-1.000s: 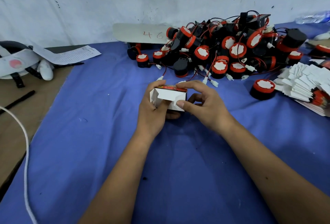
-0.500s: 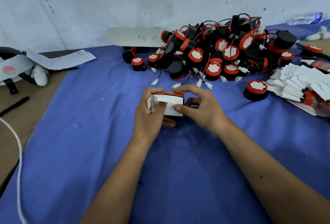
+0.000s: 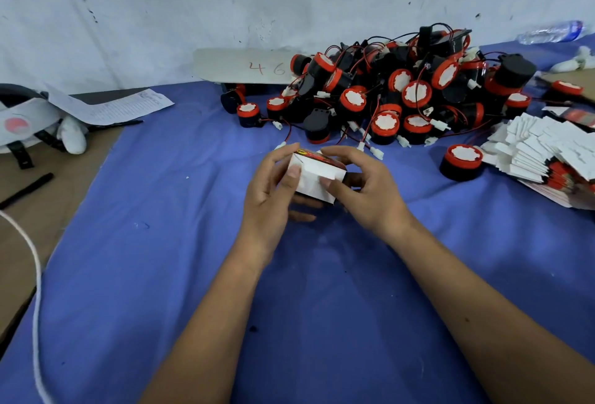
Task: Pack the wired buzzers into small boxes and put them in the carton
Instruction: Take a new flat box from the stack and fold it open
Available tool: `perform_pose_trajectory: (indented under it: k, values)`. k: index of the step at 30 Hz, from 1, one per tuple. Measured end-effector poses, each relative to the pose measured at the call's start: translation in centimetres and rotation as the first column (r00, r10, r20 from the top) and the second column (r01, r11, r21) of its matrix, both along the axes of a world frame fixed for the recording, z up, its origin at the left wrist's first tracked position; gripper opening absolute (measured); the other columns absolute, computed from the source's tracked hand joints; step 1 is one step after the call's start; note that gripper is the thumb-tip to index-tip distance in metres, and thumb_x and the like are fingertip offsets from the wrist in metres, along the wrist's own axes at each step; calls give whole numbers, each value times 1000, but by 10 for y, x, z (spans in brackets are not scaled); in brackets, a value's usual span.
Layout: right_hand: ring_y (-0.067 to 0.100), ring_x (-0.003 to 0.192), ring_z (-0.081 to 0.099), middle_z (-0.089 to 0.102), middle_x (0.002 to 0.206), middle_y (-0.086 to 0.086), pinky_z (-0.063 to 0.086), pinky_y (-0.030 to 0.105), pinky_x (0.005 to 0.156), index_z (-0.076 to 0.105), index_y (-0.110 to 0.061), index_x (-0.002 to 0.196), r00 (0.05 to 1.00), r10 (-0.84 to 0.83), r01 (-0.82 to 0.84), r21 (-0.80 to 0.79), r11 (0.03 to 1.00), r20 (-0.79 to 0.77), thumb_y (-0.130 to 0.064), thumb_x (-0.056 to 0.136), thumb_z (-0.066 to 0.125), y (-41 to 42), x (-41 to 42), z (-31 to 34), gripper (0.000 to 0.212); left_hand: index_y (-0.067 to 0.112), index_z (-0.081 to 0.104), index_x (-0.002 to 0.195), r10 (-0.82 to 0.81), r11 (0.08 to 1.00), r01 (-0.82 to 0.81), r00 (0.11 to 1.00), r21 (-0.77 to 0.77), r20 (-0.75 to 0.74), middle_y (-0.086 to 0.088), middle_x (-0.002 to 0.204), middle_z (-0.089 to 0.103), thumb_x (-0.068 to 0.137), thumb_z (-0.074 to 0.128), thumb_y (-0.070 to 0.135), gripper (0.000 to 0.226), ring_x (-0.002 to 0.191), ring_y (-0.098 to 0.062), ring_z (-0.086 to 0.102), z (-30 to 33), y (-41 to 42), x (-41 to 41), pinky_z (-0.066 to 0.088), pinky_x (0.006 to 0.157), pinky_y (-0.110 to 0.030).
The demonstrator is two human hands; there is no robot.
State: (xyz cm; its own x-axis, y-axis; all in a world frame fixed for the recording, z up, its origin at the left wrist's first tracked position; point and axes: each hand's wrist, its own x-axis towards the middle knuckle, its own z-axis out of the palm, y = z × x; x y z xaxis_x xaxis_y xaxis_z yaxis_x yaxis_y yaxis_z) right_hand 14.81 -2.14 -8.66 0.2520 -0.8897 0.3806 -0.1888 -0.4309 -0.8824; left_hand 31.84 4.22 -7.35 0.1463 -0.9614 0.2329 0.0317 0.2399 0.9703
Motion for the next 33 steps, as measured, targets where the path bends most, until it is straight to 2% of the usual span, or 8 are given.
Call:
perform_pose_trajectory:
  k: [3, 7, 14, 19, 22, 25, 28, 33]
  values:
    - [4, 113, 61, 66, 120, -19, 54, 20, 80, 64, -34, 126, 998, -48, 42, -112, 993, -52, -18, 93, 70, -1, 0, 0, 38, 32, 57, 135, -32, 998, 36, 997, -60, 65, 0, 131, 68, 106, 57, 31, 29, 81, -32, 78, 0, 1, -5, 60, 57, -34]
    - [6, 121, 61, 68, 125, -22, 53, 30, 97, 67, -31, 131, 997, -59, 49, -201, 978, -43, -7, 94, 65, -4, 0, -3, 44, 40, 55, 138, -17, 995, 26, 996, -98, 88, 10, 138, 64, 103, 62, 33, 36, 80, -30, 78, -2, 1, -12, 61, 58, -34]
    - [9, 101, 65, 72, 109, -9, 53, 26, 81, 69, -36, 129, 996, -78, 69, -188, 980, -41, -31, 94, 52, 0, 2, -1, 39, 44, 56, 138, 21, 998, -18, 999, -56, 48, 16, 138, 64, 100, 68, 28, 43, 87, -28, 78, -6, -2, -13, 61, 59, -32]
    - [1, 105, 60, 67, 111, -13, 45, 11, 82, 65, -30, 135, 990, -71, 43, -216, 975, -122, -22, 98, 57, 3, 2, 0, 40, 39, 61, 133, 106, 994, -105, 994, -27, 33, 14, 129, 69, 99, 70, 21, 39, 102, -20, 75, -9, -5, -11, 63, 64, -35]
    - [4, 102, 58, 61, 109, -16, 43, 13, 82, 62, -27, 139, 985, -18, -24, -238, 971, -172, -8, 96, 54, 6, 4, 3, 48, 29, 64, 135, 174, 985, -173, 983, -31, 60, 10, 127, 70, 101, 67, 14, 37, 113, -18, 70, -12, -8, -8, 64, 78, -49]
    - [10, 109, 56, 56, 113, -7, 43, 15, 86, 57, -27, 145, 975, 113, -149, -185, 971, -193, -26, 95, 56, 13, 5, 7, 50, 24, 65, 136, 273, 961, -265, 951, -77, 143, 8, 131, 69, 100, 62, 7, 40, 124, -17, 65, -13, -10, -2, 58, 95, -57]
    - [12, 117, 55, 56, 124, -8, 48, 19, 85, 53, -30, 146, 971, 182, -203, -133, 970, -156, -54, 92, 56, 18, 6, 11, 60, 30, 65, 138, 313, 948, -288, 925, -136, 215, 10, 133, 68, 100, 64, 10, 43, 122, -18, 66, -10, -9, 1, 59, 93, -56]
    - [11, 109, 67, 62, 124, -20, 51, 14, 72, 54, -27, 141, 989, 128, -129, -13, 992, -77, -45, 92, 71, 15, 3, 13, 56, 32, 62, 142, 428, 885, -272, 795, -377, 429, 11, 134, 59, 93, 63, 14, 52, 110, -12, 66, -9, -6, 1, 63, 75, -41]
